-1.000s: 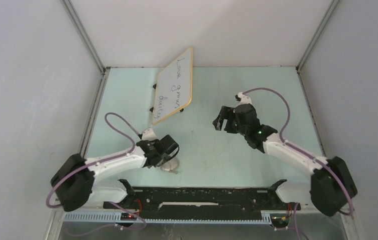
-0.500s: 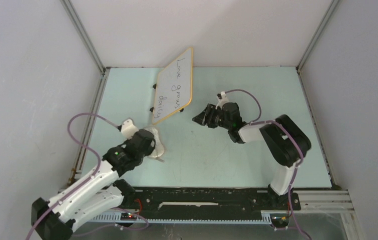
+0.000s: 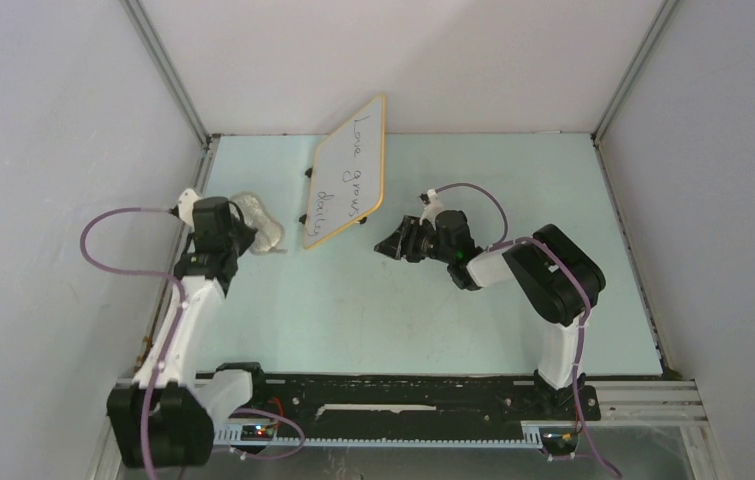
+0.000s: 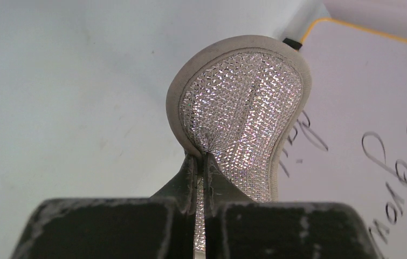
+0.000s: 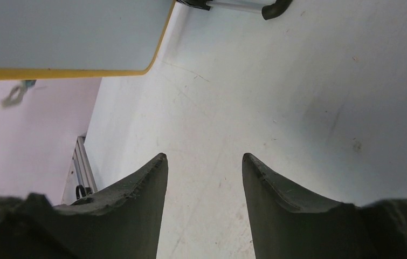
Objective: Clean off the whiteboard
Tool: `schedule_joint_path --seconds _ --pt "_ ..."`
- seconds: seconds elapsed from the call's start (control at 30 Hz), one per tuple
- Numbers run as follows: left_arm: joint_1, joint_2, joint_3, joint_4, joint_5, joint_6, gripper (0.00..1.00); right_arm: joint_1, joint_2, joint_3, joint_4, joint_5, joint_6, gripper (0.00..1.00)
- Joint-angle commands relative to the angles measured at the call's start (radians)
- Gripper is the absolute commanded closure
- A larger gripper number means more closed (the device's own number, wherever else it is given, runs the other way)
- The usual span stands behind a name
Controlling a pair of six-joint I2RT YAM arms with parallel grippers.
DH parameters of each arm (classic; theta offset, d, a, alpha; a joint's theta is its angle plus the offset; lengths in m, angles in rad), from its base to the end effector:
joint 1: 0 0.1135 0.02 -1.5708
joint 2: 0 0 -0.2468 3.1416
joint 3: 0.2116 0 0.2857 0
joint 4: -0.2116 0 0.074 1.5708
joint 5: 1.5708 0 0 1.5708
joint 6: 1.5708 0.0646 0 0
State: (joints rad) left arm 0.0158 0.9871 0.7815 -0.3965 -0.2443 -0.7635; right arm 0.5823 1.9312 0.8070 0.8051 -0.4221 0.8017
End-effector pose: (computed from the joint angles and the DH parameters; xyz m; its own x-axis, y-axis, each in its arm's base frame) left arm 0.2820 0.0201 0.2437 -0.2607 -0.6751 -0.6901 -0.5466 0.6924 -0.4709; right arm 0.3262 0.2465 0.0767 -0.7761 0.2738 -0.5680 -0.3866 0.5051 0.7717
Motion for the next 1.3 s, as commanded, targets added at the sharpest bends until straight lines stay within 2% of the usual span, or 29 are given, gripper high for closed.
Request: schedule_joint_path --seconds 0.0,0.07,0.13,0.23,0.43,0.6,0.7,1.0,1.27 --pt "0.076 0.178 0.108 0.228 0.125 -0.043 1.00 -0.001 -0.047 0.016 -0.005 0.009 -0.055 0.45" --pt "0.080 0.280 0.128 0.299 0.111 -0.061 1.00 -0.004 -0.054 0.007 0.014 0.005 -0.058 0.45" --pt "0.081 0.369 0.128 0.450 0.130 -0.103 1.00 -0.006 -0.059 -0.003 0.039 -0.001 -0.058 0.45" --pt "0.075 0.507 0.164 0.593 0.160 -0.147 1.00 -0.011 -0.067 -0.014 0.064 -0.010 -0.060 0.45" --pt "0.068 0.745 0.263 0.743 0.174 -0.254 1.00 -0.042 -0.067 -0.026 0.101 -0.026 -0.042 0.45" --pt "0.062 0.927 0.300 0.933 0.328 -0.394 1.00 -0.061 -0.054 -0.028 0.145 -0.053 -0.012 0.45" --pt "0.057 0.984 0.282 1.041 0.370 -0.445 1.00 -0.063 -0.055 -0.028 0.147 -0.058 -0.012 0.45" --pt "0.050 1.082 0.283 1.072 0.445 -0.541 1.00 -0.065 -0.052 -0.037 0.166 -0.063 -0.006 0.45" --pt "0.036 1.106 0.213 1.150 0.461 -0.612 1.00 -0.074 -0.060 -0.057 0.190 -0.056 -0.002 0.45"
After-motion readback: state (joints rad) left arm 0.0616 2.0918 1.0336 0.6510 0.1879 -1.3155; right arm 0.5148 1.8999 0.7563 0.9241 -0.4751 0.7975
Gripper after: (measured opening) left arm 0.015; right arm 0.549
